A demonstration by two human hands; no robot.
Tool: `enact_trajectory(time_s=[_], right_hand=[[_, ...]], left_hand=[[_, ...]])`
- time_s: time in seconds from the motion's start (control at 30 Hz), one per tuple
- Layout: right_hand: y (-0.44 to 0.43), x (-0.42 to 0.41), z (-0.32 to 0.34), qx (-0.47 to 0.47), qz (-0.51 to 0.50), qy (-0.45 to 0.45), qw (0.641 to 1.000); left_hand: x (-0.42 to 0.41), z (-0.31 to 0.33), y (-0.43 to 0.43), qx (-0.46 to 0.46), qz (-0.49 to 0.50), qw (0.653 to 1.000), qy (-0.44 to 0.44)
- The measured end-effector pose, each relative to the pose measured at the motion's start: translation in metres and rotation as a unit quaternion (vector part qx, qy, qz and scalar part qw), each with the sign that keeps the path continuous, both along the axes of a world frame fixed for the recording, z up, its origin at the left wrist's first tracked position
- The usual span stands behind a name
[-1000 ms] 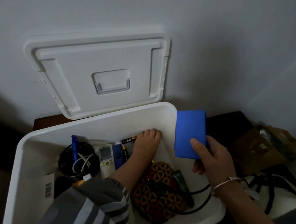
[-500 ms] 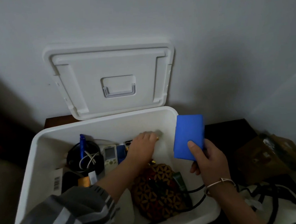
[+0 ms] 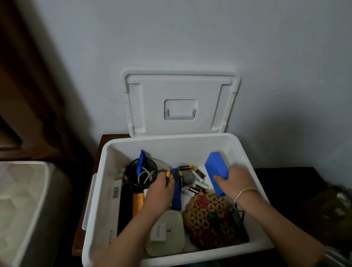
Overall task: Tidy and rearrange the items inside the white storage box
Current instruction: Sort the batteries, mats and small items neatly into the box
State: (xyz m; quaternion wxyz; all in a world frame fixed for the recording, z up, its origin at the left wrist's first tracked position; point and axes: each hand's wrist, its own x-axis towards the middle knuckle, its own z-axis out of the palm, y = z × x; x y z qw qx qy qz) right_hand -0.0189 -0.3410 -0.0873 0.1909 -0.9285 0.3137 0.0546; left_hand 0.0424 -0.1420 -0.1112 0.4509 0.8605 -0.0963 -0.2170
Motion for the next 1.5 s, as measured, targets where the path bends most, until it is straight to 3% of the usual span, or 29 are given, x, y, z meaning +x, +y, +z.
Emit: enact_trajectory(time_s=[0.23, 0.4, 0.77, 1.0, 1.13, 1.23, 1.4, 1.5], right_hand=[[0.004, 0.034, -0.026, -0.037, -0.022, 0.131, 0.99], [0.002, 0.044, -0.033, -0.052, -0.032, 0.163, 0.985], [0.004, 0.047, -0.047, -0.062, -0.018, 0.199, 0.978], [0.002, 0.046, -0.035, -0.128, -0.004, 0.205, 0.97], [-0.002, 0.043, -0.03, -0.083, -0.028, 0.166, 0.982], [0.002, 0.042, -0.025, -0.048, -0.03, 0.195, 0.979], [0.006, 0.034, -0.026, -0.071, 0.027, 0.164, 0.984], [0.006, 0.035, -0.025, -0.12, 0.046, 0.201, 0.971]], left_hand=[[0.008, -0.004, 0.003, 0.008, 0.003, 1.0, -0.006], [0.006, -0.003, 0.002, 0.002, -0.023, 1.0, 0.001], [0.003, -0.001, -0.002, 0.028, -0.061, 0.997, -0.038], [0.006, -0.003, 0.001, 0.034, -0.061, 0.997, -0.019], [0.008, -0.005, -0.001, 0.036, -0.048, 0.998, -0.021], [0.009, -0.007, 0.0, 0.041, -0.033, 0.998, -0.02], [0.011, -0.011, 0.002, 0.063, -0.023, 0.997, -0.028], [0.012, -0.013, 0.002, 0.068, -0.025, 0.997, -0.037]])
